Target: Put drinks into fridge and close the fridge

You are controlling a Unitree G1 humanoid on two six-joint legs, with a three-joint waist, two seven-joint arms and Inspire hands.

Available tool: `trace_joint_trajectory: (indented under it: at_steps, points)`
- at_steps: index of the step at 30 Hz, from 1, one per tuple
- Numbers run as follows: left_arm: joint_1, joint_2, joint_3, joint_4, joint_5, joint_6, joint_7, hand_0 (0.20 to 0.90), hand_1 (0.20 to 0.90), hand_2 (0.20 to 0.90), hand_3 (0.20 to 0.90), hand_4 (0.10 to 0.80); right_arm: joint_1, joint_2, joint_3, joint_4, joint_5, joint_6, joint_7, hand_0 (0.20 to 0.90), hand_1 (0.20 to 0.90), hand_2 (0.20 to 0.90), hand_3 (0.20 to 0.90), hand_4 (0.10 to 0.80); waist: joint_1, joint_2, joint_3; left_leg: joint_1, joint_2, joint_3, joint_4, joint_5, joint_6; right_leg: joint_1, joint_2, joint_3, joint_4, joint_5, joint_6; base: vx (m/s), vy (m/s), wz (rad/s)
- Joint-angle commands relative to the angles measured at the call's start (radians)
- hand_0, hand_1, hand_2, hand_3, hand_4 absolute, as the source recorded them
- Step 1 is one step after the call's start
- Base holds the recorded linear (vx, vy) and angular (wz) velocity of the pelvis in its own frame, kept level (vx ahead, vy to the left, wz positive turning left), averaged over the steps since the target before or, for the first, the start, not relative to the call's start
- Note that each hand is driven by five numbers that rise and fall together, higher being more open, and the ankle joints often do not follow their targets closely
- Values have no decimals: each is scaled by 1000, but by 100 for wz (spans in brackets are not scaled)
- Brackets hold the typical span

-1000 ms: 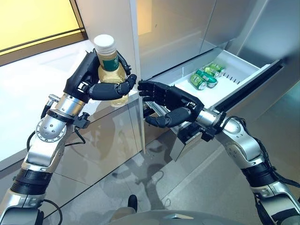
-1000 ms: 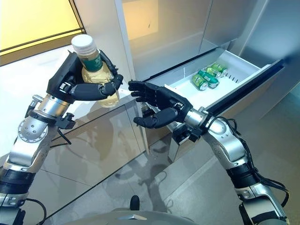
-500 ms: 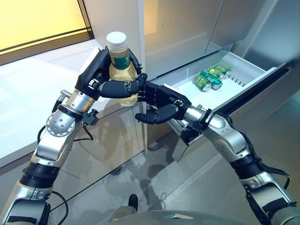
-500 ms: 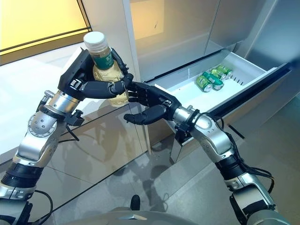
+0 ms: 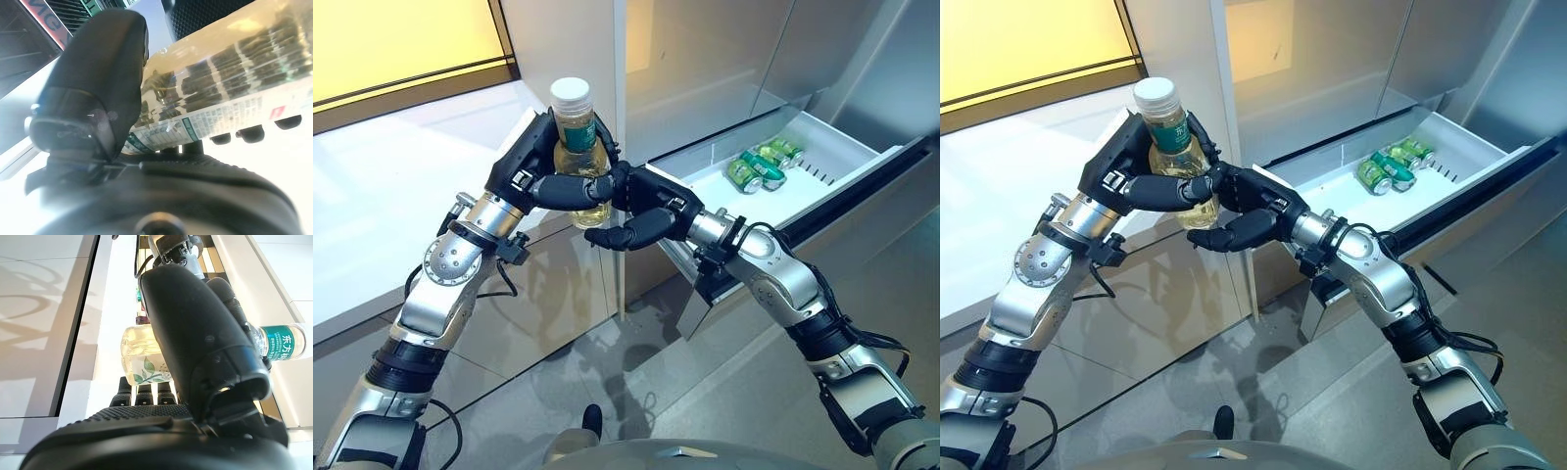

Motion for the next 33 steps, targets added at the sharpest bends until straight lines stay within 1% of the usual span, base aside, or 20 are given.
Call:
trace_joint_trajectory:
  at_steps: [1, 2, 3, 4, 5, 6, 7, 22, 27, 28, 29, 31, 33]
  points:
    - [-224, -14, 24, -104, -120, -99, 26, 300, 300, 300, 200, 100, -176, 49, 18, -29, 78, -70, -2, 900, 900, 900, 900, 800, -4, -5, -112, 84, -41, -29, 2, -175, 25, -65, -27, 33, 6, 50, 67, 0, 0, 0]
    - [-225, -16, 23, -102, -124, -99, 24, 300, 300, 300, 200, 100, -181, 51, 23, -28, 81, -66, -4, 900, 900, 900, 900, 800, -4, -5, -112, 84, -41, -28, 2, -176, 25, -65, -27, 32, 6, 50, 67, 0, 0, 0]
    - [-228, -20, 22, -99, -125, -98, 22, 300, 300, 300, 200, 100, -187, 58, 27, -20, 81, -64, -2, 867, 867, 867, 862, 762, -3, -5, -113, 84, -41, -28, 2, -175, 25, -66, -27, 32, 6, 51, 66, 0, 0, 0]
    - [-231, -22, 19, -101, -127, -95, 22, 300, 300, 300, 200, 100, -191, 60, 31, -17, 85, -61, -4, 655, 655, 655, 615, 515, -3, -5, -113, 85, -41, -28, 2, -175, 25, -65, -27, 32, 6, 51, 66, 0, 0, 0]
    - [-232, -25, 17, -101, -127, -94, 21, 300, 300, 300, 200, 100, -193, 64, 34, -16, 83, -59, -6, 535, 535, 535, 475, 375, -2, -5, -112, 85, -41, -28, 2, -175, 25, -65, -27, 32, 6, 51, 66, 0, 0, 0]
    - [-233, -28, 15, -100, -126, -94, 20, 300, 300, 300, 200, 100, -194, 68, 37, -14, 80, -58, -8, 505, 505, 505, 439, 339, -2, -5, -113, 86, -41, -28, 2, -175, 25, -64, -27, 32, 6, 51, 66, 0, 0, 0]
    - [-232, -30, 14, -99, -128, -95, 19, 300, 300, 300, 200, 100, -195, 71, 38, -12, 84, -57, -10, 300, 300, 300, 200, 100, -2, -5, -113, 86, -40, -28, 2, -175, 25, -64, -27, 32, 5, 51, 66, 0, 0, 0]
    - [-229, -46, 6, -103, -157, -70, -12, 300, 300, 300, 200, 100, -218, 82, 45, -1, 82, -71, -26, 300, 300, 300, 200, 100, 2, -5, -111, 87, -40, -30, 2, -174, 26, -63, -27, 30, 6, 52, 64, 4, 0, 1]
    - [-229, -38, 7, -98, -160, -69, -18, 300, 300, 300, 200, 100, -222, 73, 42, 2, 84, -82, -30, 300, 300, 300, 200, 100, 2, -5, -111, 88, -40, -30, 2, -175, 27, -62, -27, 30, 6, 51, 64, 0, 0, 0]
    - [-229, -37, 8, -97, -160, -68, -17, 396, 396, 396, 313, 213, -223, 72, 40, 5, 82, -85, -30, 300, 300, 300, 200, 100, 2, -5, -112, 88, -39, -30, 2, -176, 26, -62, -27, 29, 6, 51, 64, 0, 0, 0]
    - [-228, -36, 11, -97, -160, -67, -19, 728, 728, 728, 700, 600, -226, 69, 38, 5, 86, -85, -32, 300, 300, 300, 200, 100, 2, -5, -113, 88, -39, -30, 2, -175, 26, -61, -27, 30, 5, 51, 64, 0, 0, 0]
    - [-226, -35, 13, -97, -158, -67, -25, 900, 900, 900, 900, 800, -228, 66, 32, 1, 88, -83, -37, 300, 300, 300, 200, 100, 2, -5, -112, 88, -39, -31, 2, -175, 26, -61, -26, 31, 5, 51, 64, 0, 0, 0]
    - [-224, -34, 14, -99, -157, -73, -29, 900, 900, 900, 900, 800, -227, 66, 29, 0, 85, -84, -40, 300, 300, 300, 200, 100, 2, -4, -112, 88, -39, -31, 2, -175, 26, -62, -26, 31, 6, 51, 64, 0, 0, 0]
